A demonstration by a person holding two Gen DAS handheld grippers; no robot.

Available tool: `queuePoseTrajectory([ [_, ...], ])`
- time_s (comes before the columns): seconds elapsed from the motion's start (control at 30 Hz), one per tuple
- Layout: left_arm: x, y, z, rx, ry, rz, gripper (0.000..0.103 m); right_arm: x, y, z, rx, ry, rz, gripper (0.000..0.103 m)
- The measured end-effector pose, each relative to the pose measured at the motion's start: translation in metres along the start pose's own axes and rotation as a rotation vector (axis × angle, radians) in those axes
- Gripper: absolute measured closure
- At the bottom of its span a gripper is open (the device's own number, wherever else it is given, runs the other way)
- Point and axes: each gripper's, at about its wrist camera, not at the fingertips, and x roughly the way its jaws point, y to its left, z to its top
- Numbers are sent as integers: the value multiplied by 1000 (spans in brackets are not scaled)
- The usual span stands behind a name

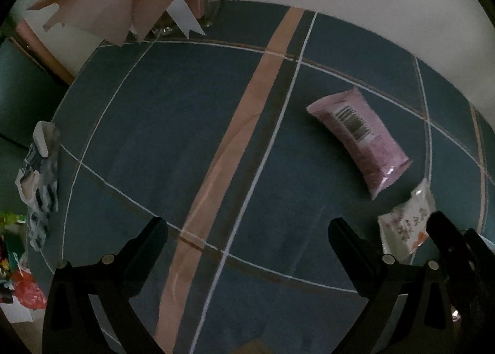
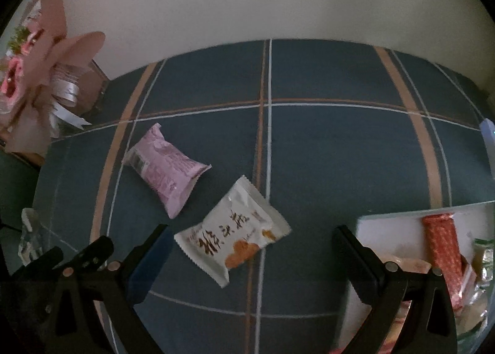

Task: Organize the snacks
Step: 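Withdraw both grippers from the tray toward the pink and white packs, then grasp the pink barcode pack with the left gripper while the right grasps the white cookie pack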

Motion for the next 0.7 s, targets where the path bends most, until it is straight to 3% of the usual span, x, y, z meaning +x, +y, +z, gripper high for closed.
queuePoseTrajectory([
  [0.3, 15, 7, 2, -7, 21, -10, 0, 34, 15, 4, -26, 40, -63, 0],
  [0.6, 17, 5, -5, -5, 32, -16, 0, 46, 11, -14, -49, 74, -59, 2],
  [0.7, 14, 2, -7, 0, 29, -21, 0, 43, 2, -19, -60, 77, -51, 7],
])
